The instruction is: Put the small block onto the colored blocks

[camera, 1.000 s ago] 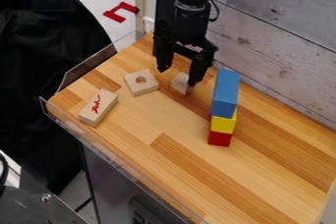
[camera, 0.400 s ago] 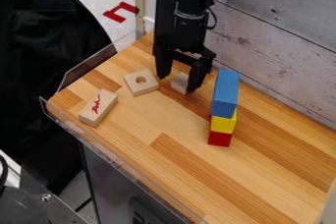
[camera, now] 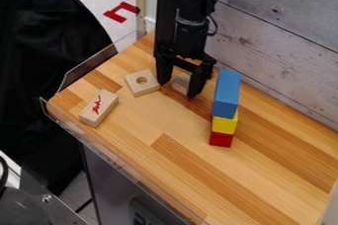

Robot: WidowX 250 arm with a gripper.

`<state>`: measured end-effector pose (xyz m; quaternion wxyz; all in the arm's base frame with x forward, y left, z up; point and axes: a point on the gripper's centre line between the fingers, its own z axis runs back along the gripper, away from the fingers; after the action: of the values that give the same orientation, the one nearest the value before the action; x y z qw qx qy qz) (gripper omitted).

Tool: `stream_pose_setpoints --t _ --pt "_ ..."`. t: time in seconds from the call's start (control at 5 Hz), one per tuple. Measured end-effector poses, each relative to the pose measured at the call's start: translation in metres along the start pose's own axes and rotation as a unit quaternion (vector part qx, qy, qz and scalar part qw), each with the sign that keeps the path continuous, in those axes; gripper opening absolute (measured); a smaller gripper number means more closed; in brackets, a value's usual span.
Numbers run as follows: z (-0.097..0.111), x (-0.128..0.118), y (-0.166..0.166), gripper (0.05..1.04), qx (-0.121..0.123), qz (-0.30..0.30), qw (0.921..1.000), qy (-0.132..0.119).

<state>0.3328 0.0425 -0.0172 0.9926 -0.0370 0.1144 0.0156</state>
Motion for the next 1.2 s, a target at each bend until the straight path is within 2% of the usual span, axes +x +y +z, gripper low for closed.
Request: stream_pose_setpoints --t 0.2,0.4,0.6,0.8,1.0,1.2 --pt "-0.007 0.003 0.002 0.947 0.003 0.007 0.9999 0.008" --pt "-0.008 0.004 0.003 0.683 0.003 0.019 0.9998 0.003" --pt "-0.009 0.006 0.001 0.507 -0.004 0.029 0.9996 -0.004" --pt "-0.008 -0.003 0.003 0.507 -0.015 0.045 0.9989 -0.004" --pt "0.03 -0.014 0.004 0.507 -0.019 0.073 0.9958 -0.051" --pt "0.079 -0.03 -0.001 0.507 -0.032 0.092 0.9885 -0.116"
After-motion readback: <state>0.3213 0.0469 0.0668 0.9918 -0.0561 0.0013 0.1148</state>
